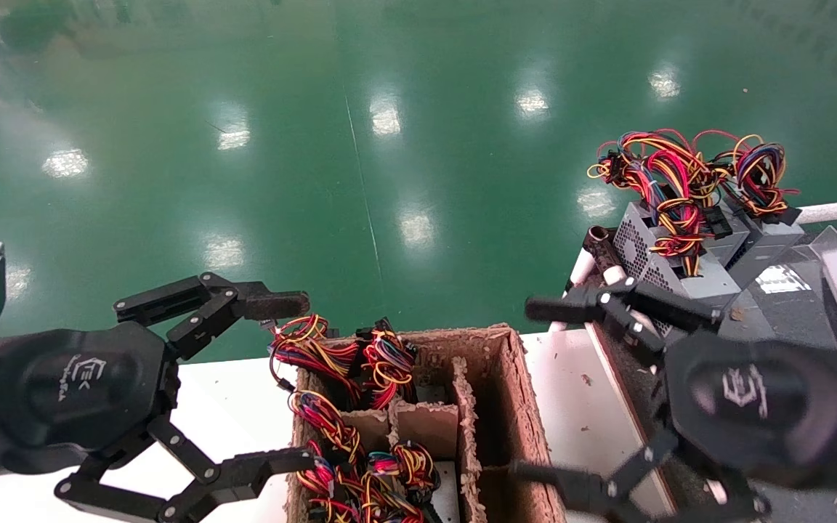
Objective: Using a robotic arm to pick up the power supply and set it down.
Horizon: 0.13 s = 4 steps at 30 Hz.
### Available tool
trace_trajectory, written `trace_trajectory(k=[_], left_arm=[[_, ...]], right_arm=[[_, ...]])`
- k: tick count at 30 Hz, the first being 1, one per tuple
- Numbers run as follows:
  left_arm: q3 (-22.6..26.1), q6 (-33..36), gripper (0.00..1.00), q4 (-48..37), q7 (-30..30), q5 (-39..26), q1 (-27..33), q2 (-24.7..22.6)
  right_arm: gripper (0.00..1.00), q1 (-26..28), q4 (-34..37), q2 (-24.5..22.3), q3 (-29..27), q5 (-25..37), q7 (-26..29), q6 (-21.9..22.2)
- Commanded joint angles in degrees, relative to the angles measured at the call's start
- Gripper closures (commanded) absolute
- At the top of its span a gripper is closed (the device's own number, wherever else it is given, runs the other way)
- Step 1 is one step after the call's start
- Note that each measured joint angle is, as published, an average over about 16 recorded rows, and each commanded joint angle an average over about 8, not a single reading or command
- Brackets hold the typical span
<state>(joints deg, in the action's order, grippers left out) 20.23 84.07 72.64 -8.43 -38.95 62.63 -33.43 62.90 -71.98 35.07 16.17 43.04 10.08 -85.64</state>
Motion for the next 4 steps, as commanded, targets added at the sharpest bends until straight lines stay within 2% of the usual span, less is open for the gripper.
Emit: trace_trajectory(k=[1,4], left_arm=[[0.0,0.0,0.0,0.0,0.0,0.0,0.0,0.0],[0.0,0.0,0.0,0.0,0.0,0.0,0.0,0.0]], right_arm=[[0.0,-1.6,-1.9,0.0,-0.2,-1.4,0.7,-0.1],[0.0,-2.1,-2.5,0.0,-0.3,-1.9,0.9,-0.1]])
